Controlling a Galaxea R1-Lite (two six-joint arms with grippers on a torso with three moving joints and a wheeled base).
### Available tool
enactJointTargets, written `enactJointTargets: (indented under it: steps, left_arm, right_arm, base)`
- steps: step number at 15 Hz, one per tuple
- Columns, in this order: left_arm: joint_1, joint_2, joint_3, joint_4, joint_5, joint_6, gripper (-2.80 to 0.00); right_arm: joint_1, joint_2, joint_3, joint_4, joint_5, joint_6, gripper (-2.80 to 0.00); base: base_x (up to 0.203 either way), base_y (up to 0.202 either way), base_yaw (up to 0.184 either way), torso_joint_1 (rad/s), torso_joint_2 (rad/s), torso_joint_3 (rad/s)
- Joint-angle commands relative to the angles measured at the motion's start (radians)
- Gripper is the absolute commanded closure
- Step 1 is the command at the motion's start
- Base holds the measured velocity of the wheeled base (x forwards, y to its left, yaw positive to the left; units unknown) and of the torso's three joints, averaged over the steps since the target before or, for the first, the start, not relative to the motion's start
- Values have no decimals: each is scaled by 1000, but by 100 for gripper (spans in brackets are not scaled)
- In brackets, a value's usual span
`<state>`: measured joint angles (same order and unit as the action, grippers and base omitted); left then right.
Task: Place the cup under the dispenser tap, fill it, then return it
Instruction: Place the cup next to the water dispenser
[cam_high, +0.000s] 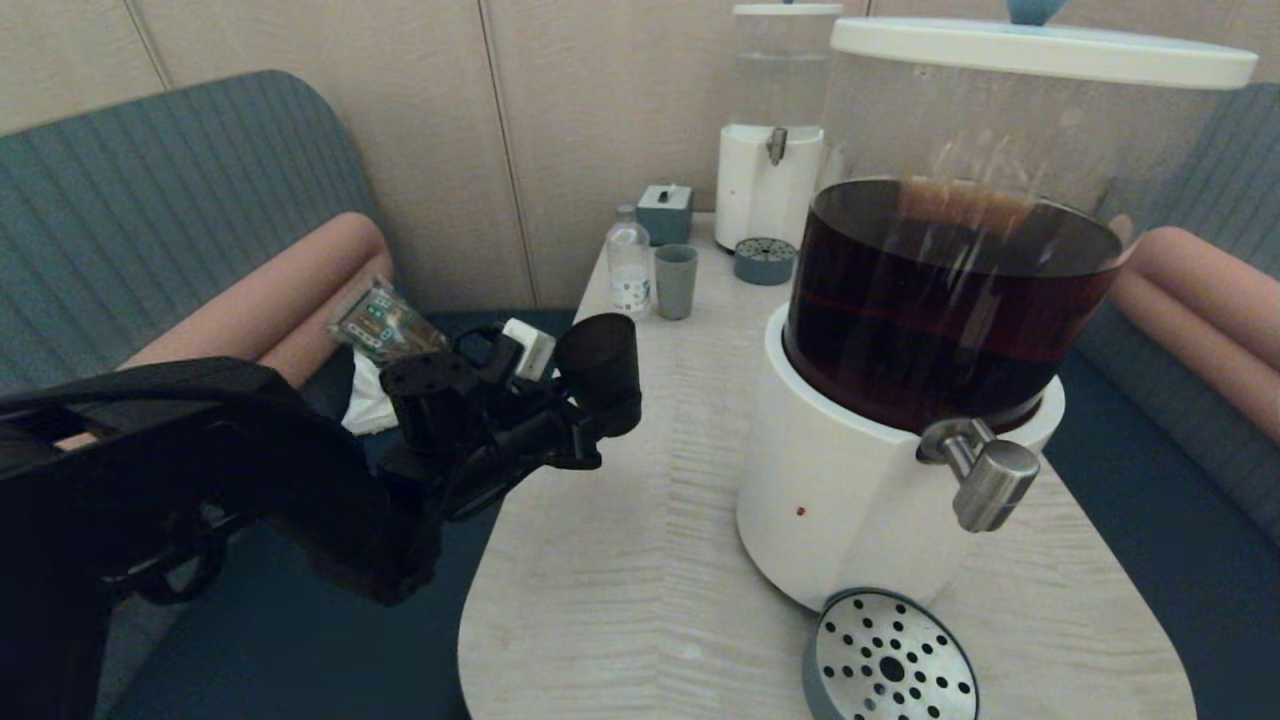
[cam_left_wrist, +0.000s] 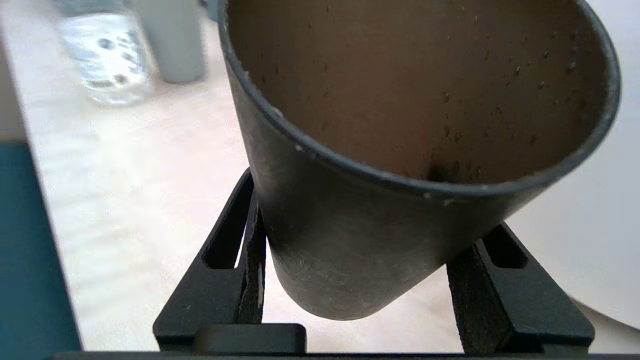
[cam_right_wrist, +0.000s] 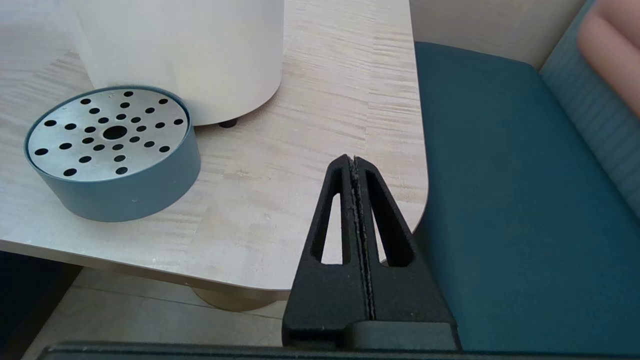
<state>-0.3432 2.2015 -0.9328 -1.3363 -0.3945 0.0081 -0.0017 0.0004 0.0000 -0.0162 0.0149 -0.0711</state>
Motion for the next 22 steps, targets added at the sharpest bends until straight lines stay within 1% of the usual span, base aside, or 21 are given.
enactJointTargets:
  steps: [1, 4, 8, 22]
  left_arm:
    - [18, 111, -61, -20, -2, 2, 0]
    - [42, 174, -102, -26, -3, 11, 0]
    - [50, 220, -101, -24, -6, 13, 0]
    - [47, 234, -120, -24, -6, 13, 0]
  right_arm:
    - [0, -5, 6, -1, 0, -1, 0]
    - [0, -5, 6, -1, 0, -1, 0]
    - [0, -5, 7, -1, 0, -1, 0]
    - [0, -5, 6, -1, 0, -1, 0]
  base:
    - [0, 0, 0, 0, 0, 0]
    - [0, 0, 0, 0, 0, 0]
    - [0, 0, 0, 0, 0, 0]
    - [0, 0, 0, 0, 0, 0]
